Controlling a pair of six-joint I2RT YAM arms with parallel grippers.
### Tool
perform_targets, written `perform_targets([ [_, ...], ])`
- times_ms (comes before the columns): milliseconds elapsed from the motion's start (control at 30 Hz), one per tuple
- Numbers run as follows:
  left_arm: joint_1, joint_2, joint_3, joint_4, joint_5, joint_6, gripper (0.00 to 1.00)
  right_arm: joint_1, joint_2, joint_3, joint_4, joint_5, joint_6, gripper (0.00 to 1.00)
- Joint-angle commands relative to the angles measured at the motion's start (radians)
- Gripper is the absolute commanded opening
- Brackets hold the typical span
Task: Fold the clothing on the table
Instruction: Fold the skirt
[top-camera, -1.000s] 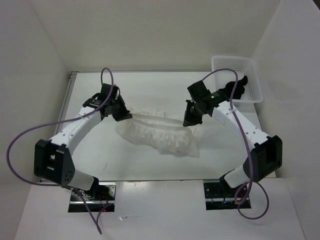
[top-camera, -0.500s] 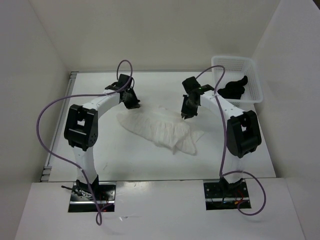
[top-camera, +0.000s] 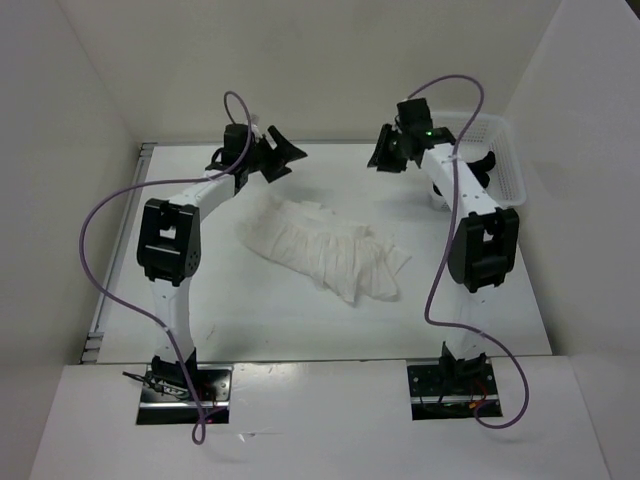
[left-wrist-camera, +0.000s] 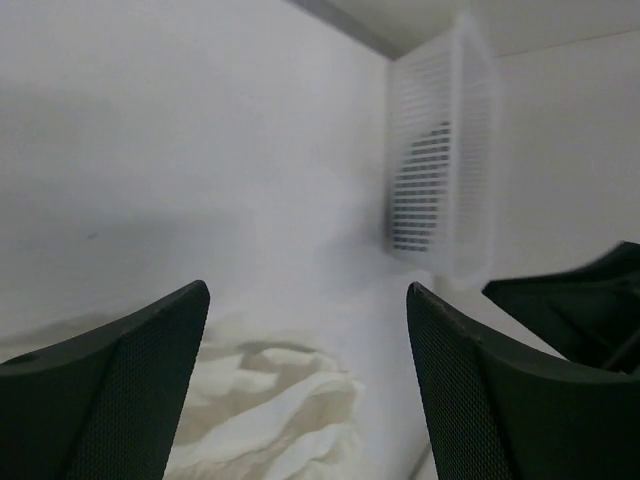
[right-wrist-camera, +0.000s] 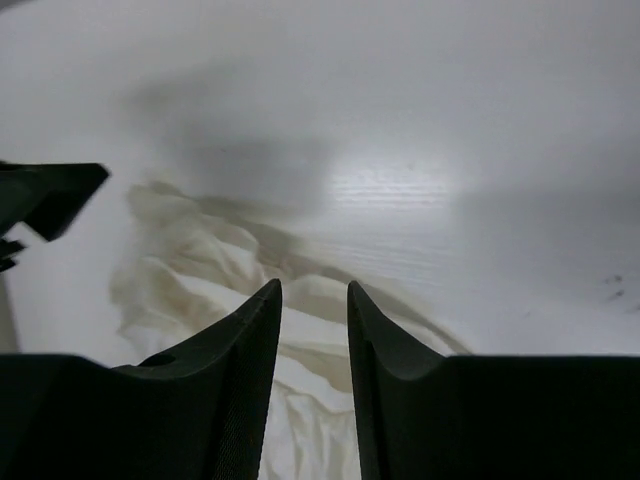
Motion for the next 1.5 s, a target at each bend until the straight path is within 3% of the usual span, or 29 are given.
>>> perform_targets([
  [0,0.043,0.038,0.082,0.247,0.203,-0.181,0.87,-0.059,0.005,0.144,0.020,-0.284,-0.016,0.38],
  [67,0.057,0.027,0.107,0.256,0.284,-0.228,0.87,-0.069,0.005,0.204,-0.023,-0.338,-0.016,0.39],
  [100,0.057,0.012,0.133,0.191,0.285,-0.207,0.87,-0.069,0.005,0.223,-0.099,-0.352,-0.027,0.39],
  [133,0.057,-0.003,0.154,0.026,0.275,-0.158,0.85,-0.069,0.005,0.235,-0.136,-0.363,-0.041,0.39],
  [200,0.057,-0.063,0.194,-0.131,0.236,0.014,0.74,-0.069,-0.012,0.218,-0.196,-0.363,-0.065,0.41],
  [233,0.057,-0.113,0.158,-0.223,0.222,0.058,0.64,-0.069,-0.054,0.145,-0.210,-0.352,-0.065,0.53],
  [267,0.057,-0.138,0.133,-0.253,0.222,0.098,0.61,-0.069,-0.084,0.091,-0.210,-0.332,-0.065,0.64],
  [400,0.057,-0.229,-0.032,-0.440,0.179,0.268,0.53,-0.069,-0.226,-0.231,-0.163,-0.320,-0.015,0.65],
  [433,0.057,-0.270,-0.083,-0.440,0.168,0.279,0.51,-0.069,-0.284,-0.380,-0.117,-0.330,0.002,0.72],
  [533,0.017,-0.342,-0.290,-0.388,0.139,0.292,0.40,-0.069,-0.393,-0.638,-0.019,-0.349,0.069,0.74],
  [633,-0.012,-0.352,-0.441,-0.299,0.140,0.290,0.26,-0.058,-0.466,-0.801,0.040,-0.349,0.148,0.75],
  [767,-0.023,-0.283,-0.488,-0.206,0.140,0.269,0.07,-0.049,-0.604,-0.917,0.066,-0.275,0.234,0.78],
  [1000,-0.023,-0.159,-0.401,-0.108,0.131,0.189,0.04,-0.049,-0.587,-1.040,0.181,-0.252,0.307,0.83],
  [1167,-0.023,-0.128,-0.292,-0.126,0.122,0.180,0.04,-0.040,-0.498,-0.995,0.265,-0.234,0.317,0.84],
  [1467,-0.023,-0.128,-0.261,-0.167,0.131,0.189,0.04,-0.030,-0.296,-0.932,0.492,-0.280,0.317,0.88],
])
